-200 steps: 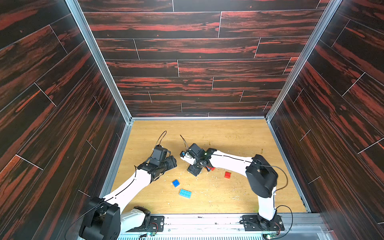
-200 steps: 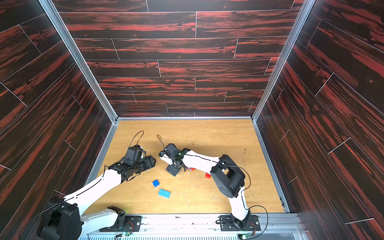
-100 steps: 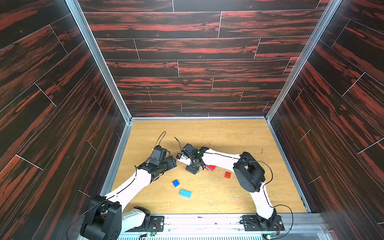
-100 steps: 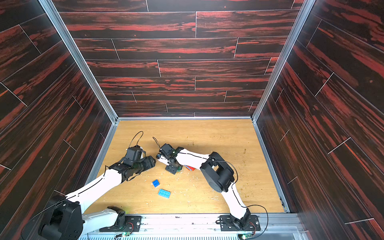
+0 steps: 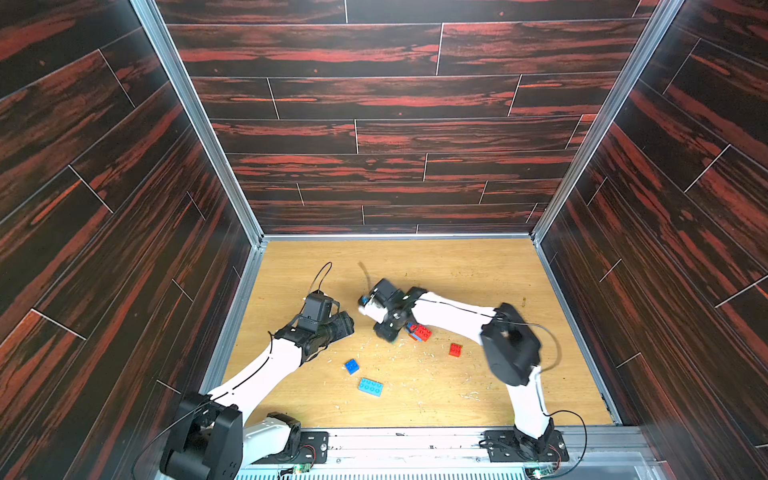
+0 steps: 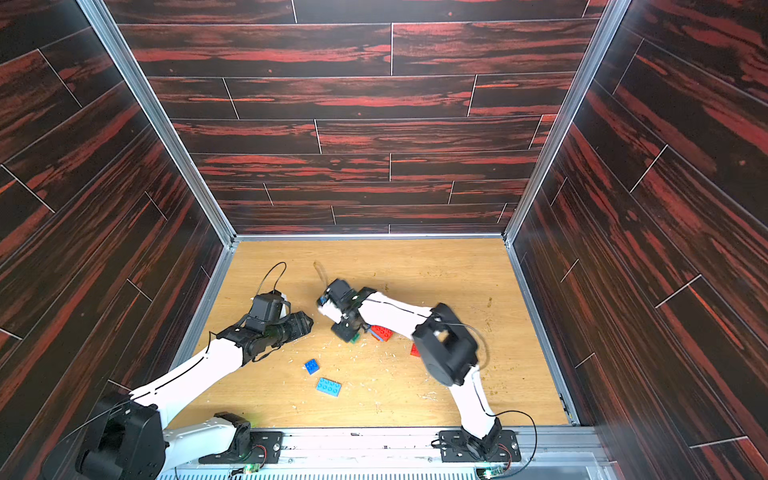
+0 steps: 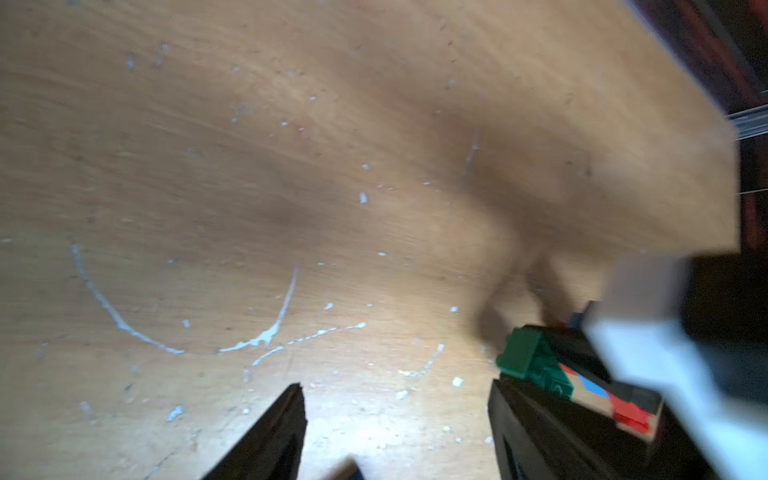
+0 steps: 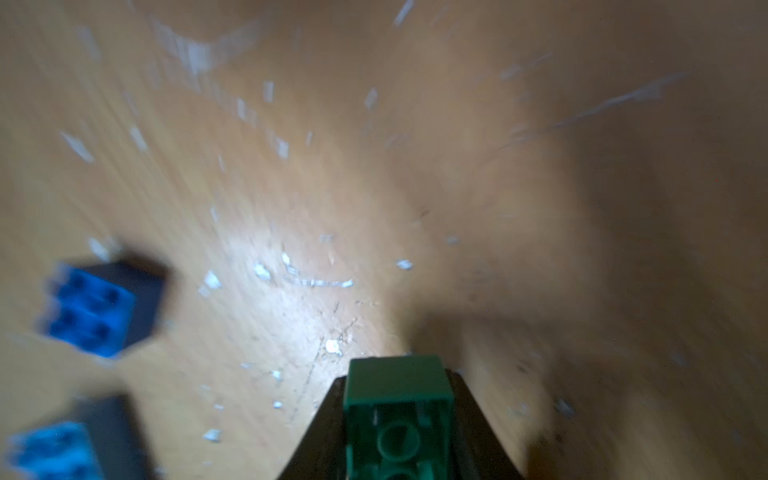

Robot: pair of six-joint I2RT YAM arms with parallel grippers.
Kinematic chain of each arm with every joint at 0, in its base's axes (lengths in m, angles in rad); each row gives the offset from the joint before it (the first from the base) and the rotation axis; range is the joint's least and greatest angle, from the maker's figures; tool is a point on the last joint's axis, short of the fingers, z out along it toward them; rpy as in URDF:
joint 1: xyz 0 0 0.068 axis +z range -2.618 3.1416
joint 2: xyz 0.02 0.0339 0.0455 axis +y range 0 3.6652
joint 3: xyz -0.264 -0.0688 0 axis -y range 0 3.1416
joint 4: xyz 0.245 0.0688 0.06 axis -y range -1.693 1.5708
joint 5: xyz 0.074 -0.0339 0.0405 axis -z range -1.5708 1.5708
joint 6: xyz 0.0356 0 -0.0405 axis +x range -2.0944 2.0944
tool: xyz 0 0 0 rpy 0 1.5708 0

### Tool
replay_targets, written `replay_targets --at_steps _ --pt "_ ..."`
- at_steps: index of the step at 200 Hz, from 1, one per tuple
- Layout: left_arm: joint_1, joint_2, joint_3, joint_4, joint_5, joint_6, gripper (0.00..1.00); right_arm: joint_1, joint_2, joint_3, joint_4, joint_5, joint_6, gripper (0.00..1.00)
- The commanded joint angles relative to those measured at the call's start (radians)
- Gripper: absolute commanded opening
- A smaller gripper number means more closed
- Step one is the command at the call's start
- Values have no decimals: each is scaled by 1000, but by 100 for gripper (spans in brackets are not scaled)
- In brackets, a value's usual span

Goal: Assemble a heart with lego
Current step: Pick up the lego brick from the center of the board, then adjust the lego brick.

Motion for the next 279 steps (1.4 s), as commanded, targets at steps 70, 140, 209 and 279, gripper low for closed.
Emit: replay_targets --at_steps 70,140,209,279 --pt "-297 -101 -77 420 52 -61 79 -67 -425 -351 513 -32 716 7" --pt "-344 28 43 417 20 96 76 -56 -464 -409 593 -44 824 6" --pt "-344 85 77 502 7 226 40 -57 -487 -415 573 -76 857 8" --pt "-343 39 109 390 77 617 7 -80 -565 -343 410 -105 794 52"
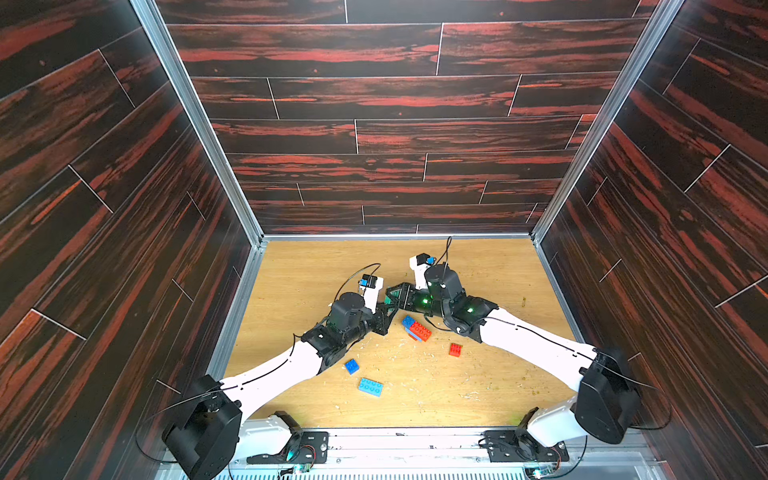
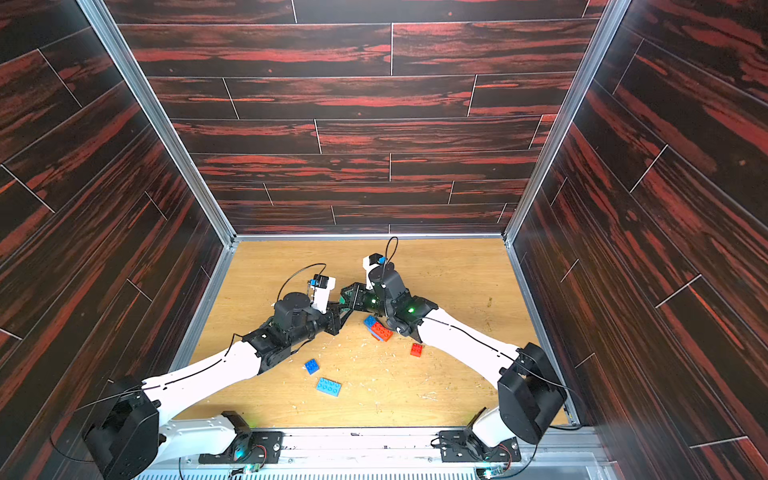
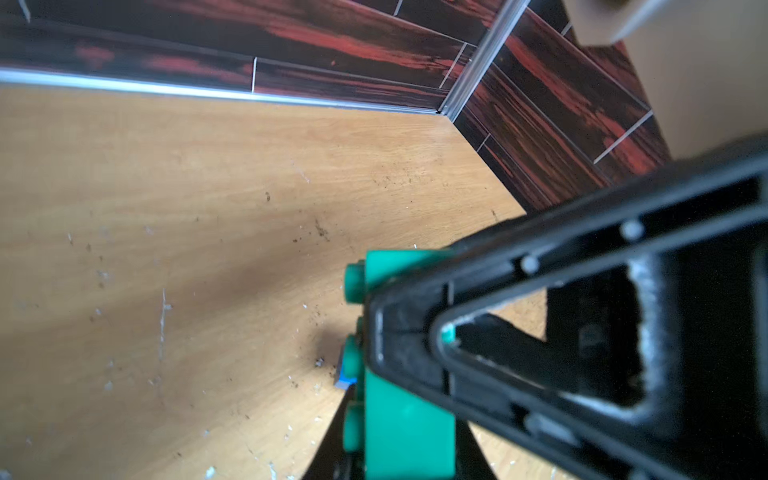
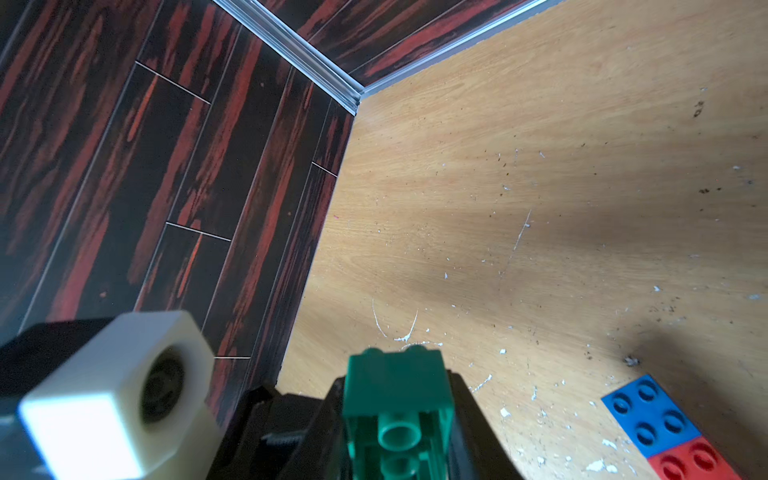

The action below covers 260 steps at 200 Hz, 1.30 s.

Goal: Assemble a heart with lego
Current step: Adjust the lego brick.

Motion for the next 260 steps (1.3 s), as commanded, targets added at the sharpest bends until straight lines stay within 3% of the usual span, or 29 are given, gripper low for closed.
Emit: replay_targets --at_steps 1,36,46,58,74,86,103,156,171,214,260 --pt "-3 -37 49 -81 53 276 7 -17 -57 61 -122 -56 -50 53" --pt "-3 -52 78 -213 179 543 5 -111 -85 159 -303 -342 -302 74" --pt "-3 -59 81 -229 198 600 1 -128 -60 211 -413 -416 -409 75" --pt "-3 -71 80 -237 211 664 0 -140 -30 267 -551 -405 -489 77" --pt "-3 -81 85 -235 214 716 0 -159 -8 284 -599 -534 -570 79" --pt "-3 -83 90 -234 226 748 0 -168 23 316 -647 -565 -603 80" --pt "-3 -84 104 -239 221 780 0 -197 53 337 -683 -519 -591 78" --pt "-3 -76 116 -244 144 868 0 -246 85 306 -653 -700 -581 69" --pt "-4 -68 118 -240 136 882 0 -246 89 295 -644 -717 -581 61" --pt "-4 -40 146 -253 119 902 0 -245 97 244 -595 -771 -574 60" --pt "-5 -17 172 -272 135 918 0 -246 97 261 -579 -754 -591 40"
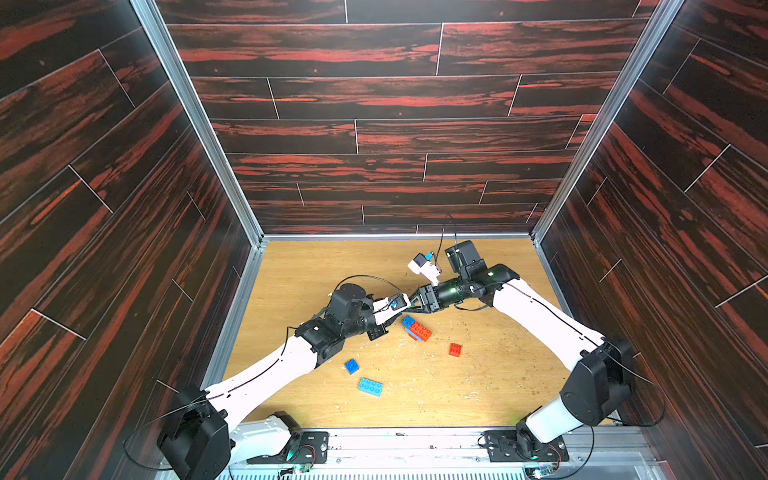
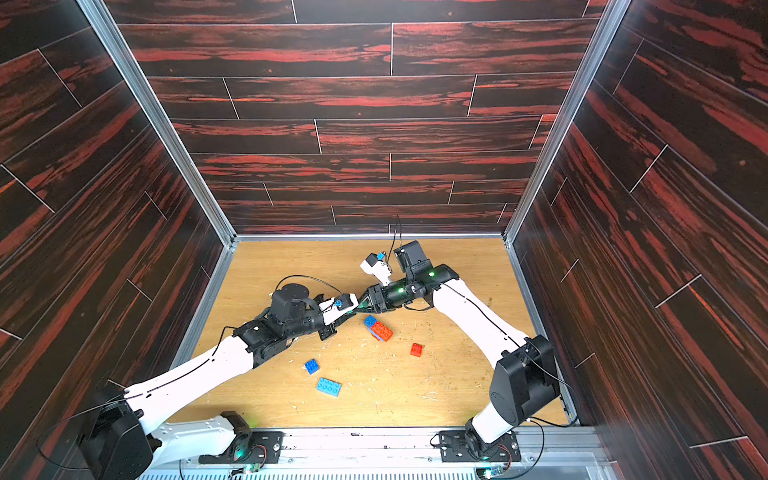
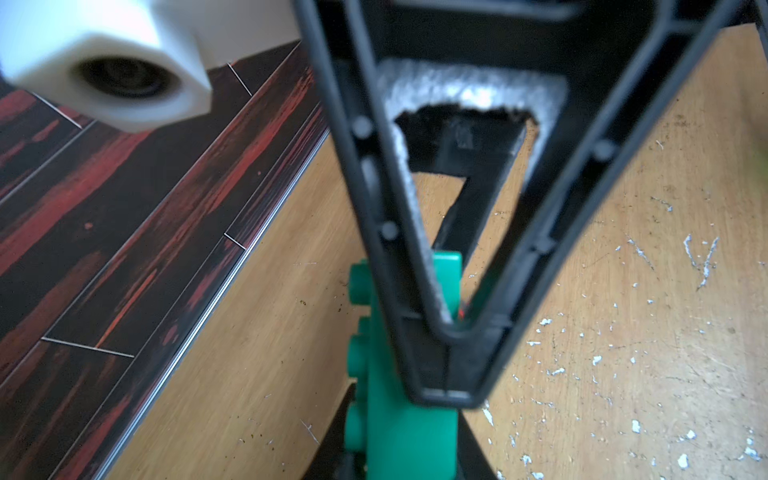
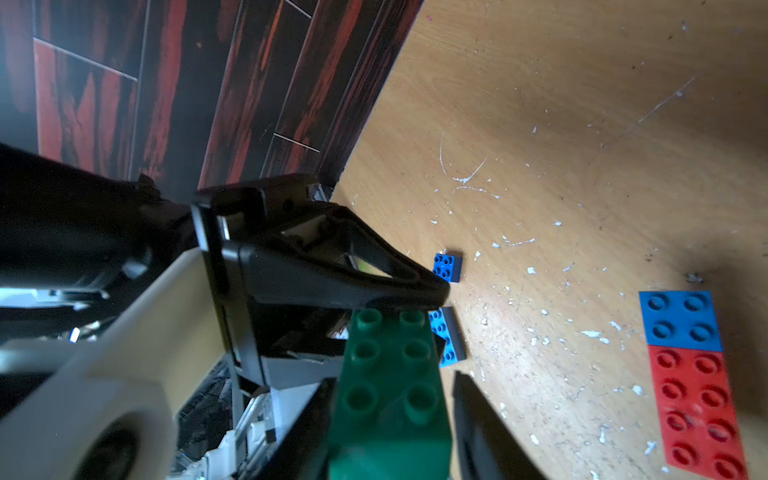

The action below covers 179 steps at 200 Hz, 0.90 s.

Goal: Assemble a heart with lego
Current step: Adjust the lego brick, then place the lego brick at the center of the board.

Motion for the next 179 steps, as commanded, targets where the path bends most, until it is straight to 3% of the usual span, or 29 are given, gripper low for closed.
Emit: replay_targets --at_steps 1,31,36,44,49,60,78,96,109,139,179 --pt "-2 12 42 -30 10 22 0 1 6 12 10 1 -23 39" --pt "-3 22 53 -36 21 22 4 1 3 11 32 -13 -33 26" --pt "-3 21 55 -35 11 17 11 -1 0 13 32 1 -36 25" --pt "-3 18 61 -36 -13 1 34 -8 -7 16 27 33 -41 24" --pt "-2 14 64 -37 -26 -16 42 -17 -12 13 29 57 -38 23" --pt "-3 -6 64 -36 -51 -63 53 -48 -32 -8 48 121 -26 21" --pt "-2 -53 13 37 -112 -188 67 -84 -83 -96 119 357 -13 21" --pt "-2 -92 -55 111 -179 -364 73 -85 -125 -230 228 745 -3 21" --pt "-2 -102 -91 129 -205 -476 75 -85 -132 -340 344 910 11 21" --pt "-2 -102 -169 187 -251 -730 75 -77 -131 -549 688 1046 21 21" --pt "-2 -69 -233 285 -278 -878 75 -62 -24 -645 926 1143 31 20"
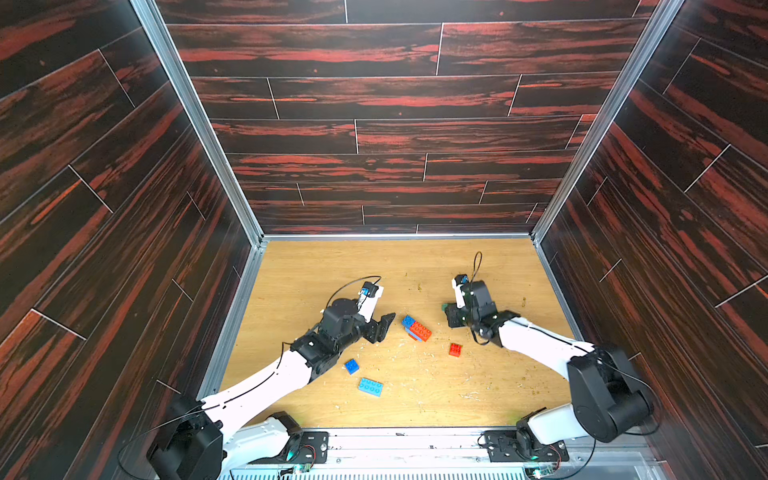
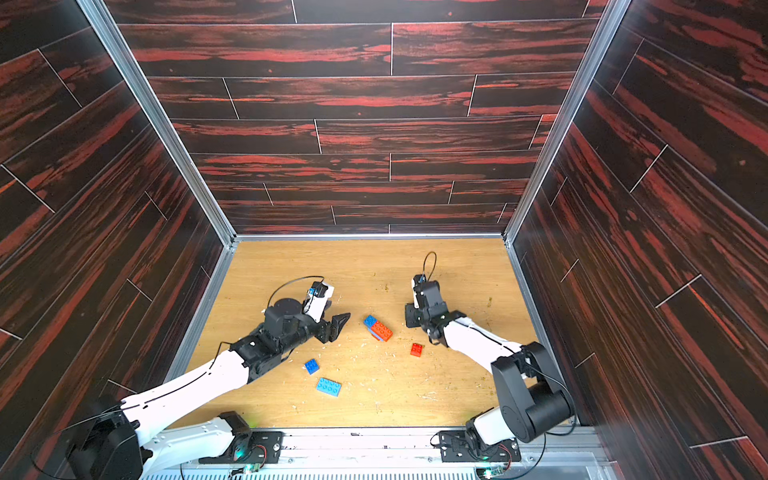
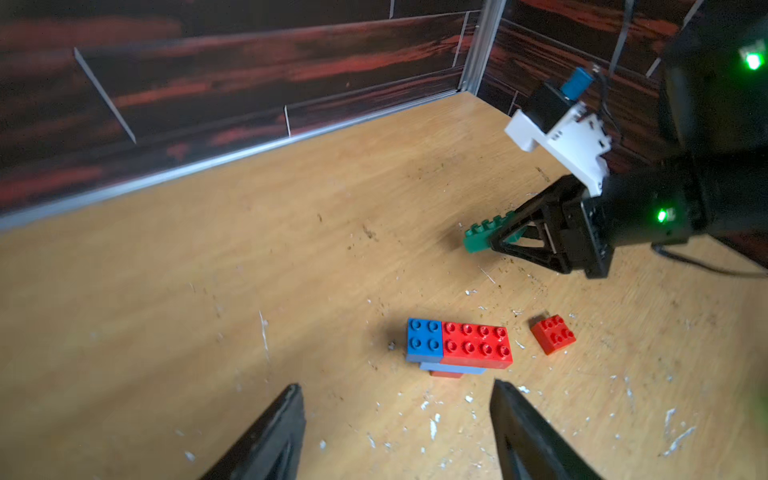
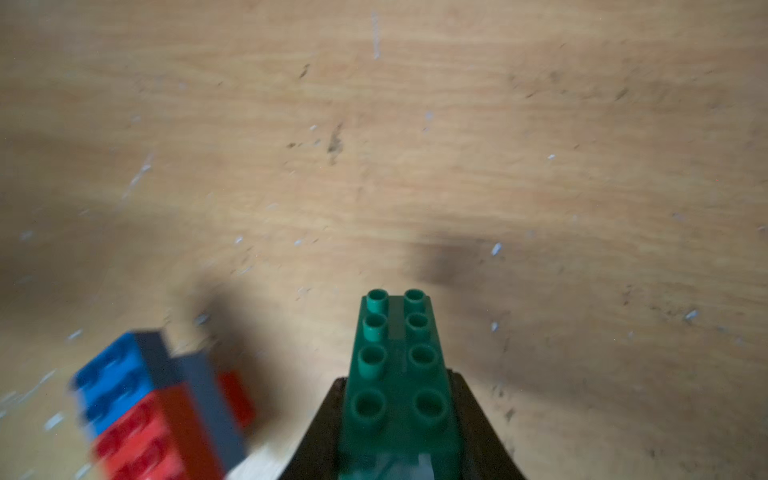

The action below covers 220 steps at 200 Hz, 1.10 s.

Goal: Assemble a heart with lego
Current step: Place the lego brick at the center of the board.

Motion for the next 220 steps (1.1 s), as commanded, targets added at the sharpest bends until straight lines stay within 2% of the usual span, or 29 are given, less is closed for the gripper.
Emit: replay_targets --at_steps 1,25,59,127,143,186,220 --pt "-1 14 -28 105 -44 -172 75 13 63 -14 248 141 20 20" --pt "-1 46 -15 108 -40 -200 74 17 118 -44 314 111 12 22" --pt "-1 66 -11 110 -43 -200 75 16 160 -73 301 90 37 26" --pt "0 74 -17 107 -78 -198 75 32 108 -126 191 72 110 37" --pt "0 75 -15 107 -74 -196 75 37 88 -150 192 62 119 41" --pt "0 73 -5 88 -83 -187 75 44 46 -141 137 66 144 59" --pt "0 74 -3 87 -101 -204 75 36 50 -53 -2 65 166 63"
